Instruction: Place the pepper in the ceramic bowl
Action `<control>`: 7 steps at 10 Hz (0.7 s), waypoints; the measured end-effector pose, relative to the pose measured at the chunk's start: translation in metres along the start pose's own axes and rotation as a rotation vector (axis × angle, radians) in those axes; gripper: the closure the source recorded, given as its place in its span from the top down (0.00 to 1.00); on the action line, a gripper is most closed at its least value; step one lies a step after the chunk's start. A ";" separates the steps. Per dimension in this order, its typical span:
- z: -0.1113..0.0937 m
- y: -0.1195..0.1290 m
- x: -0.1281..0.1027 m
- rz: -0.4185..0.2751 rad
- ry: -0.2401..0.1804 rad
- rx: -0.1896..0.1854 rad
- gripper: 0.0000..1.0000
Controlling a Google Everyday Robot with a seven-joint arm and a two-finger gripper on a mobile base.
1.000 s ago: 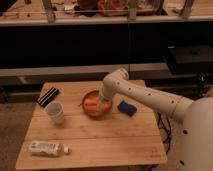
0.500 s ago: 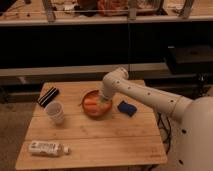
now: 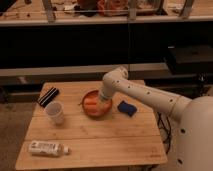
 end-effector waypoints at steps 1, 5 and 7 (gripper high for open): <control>0.000 -0.001 0.000 0.000 0.000 -0.001 0.06; 0.000 -0.002 -0.001 0.003 0.000 -0.005 0.26; 0.000 -0.003 -0.002 0.003 0.000 -0.007 0.26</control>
